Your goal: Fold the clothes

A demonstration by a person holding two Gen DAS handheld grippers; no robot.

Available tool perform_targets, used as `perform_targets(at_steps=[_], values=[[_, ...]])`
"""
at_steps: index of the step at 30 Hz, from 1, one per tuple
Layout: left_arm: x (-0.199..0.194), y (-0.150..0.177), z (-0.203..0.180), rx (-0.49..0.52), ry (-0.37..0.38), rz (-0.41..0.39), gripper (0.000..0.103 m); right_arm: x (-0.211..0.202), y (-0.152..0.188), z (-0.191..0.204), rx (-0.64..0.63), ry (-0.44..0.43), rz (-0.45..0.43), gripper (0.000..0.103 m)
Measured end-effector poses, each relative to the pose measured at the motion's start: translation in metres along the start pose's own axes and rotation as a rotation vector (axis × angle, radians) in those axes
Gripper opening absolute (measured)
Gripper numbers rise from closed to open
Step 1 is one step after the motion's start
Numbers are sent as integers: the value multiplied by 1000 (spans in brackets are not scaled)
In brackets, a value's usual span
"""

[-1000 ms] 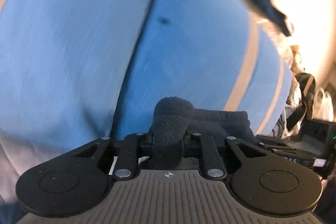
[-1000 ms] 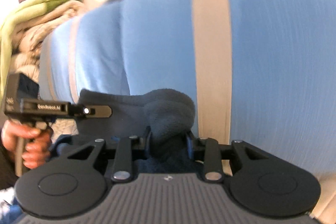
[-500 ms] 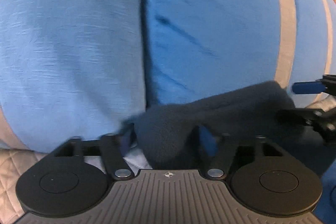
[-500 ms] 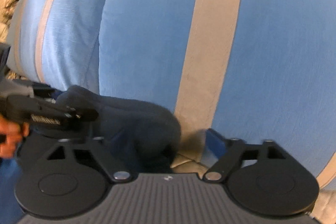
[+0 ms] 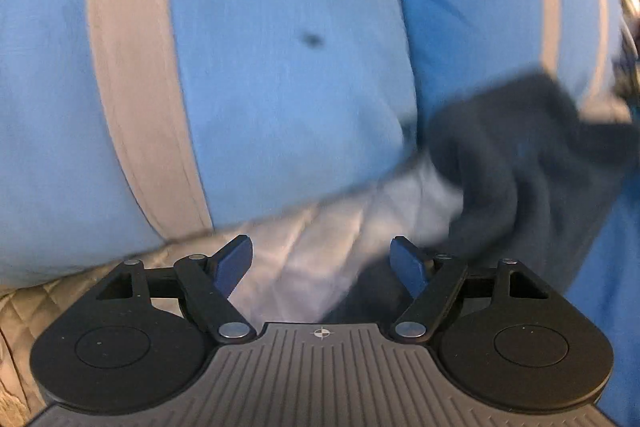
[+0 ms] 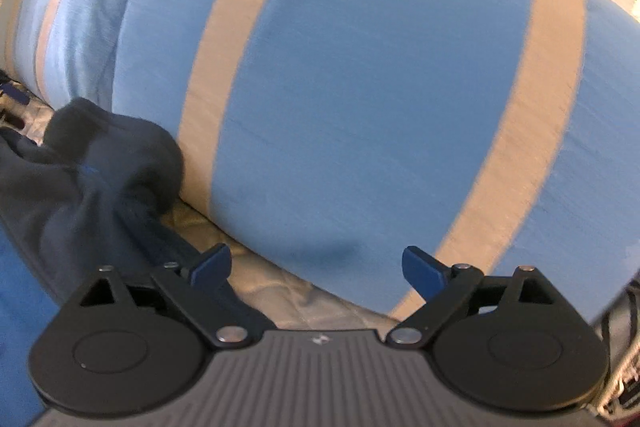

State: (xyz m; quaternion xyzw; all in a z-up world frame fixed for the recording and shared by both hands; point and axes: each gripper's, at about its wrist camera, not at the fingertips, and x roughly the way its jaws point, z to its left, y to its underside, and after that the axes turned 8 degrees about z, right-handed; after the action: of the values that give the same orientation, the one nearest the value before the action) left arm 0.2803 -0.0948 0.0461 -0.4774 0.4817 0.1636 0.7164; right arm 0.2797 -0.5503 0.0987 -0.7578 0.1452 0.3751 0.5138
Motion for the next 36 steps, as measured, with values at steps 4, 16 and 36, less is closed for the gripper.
perform_targets(at_steps=[4,16,36], values=[[13,8,-18,75,-5,22,76,-2,10,-9,-6,2,6,97],[39,-5,-68,207,-223,31,12,13,-7,-5,-56,-65,37,91],[47,-3,-78,185,-405,-31,12,60,-21,50,-266,-179,256,9]])
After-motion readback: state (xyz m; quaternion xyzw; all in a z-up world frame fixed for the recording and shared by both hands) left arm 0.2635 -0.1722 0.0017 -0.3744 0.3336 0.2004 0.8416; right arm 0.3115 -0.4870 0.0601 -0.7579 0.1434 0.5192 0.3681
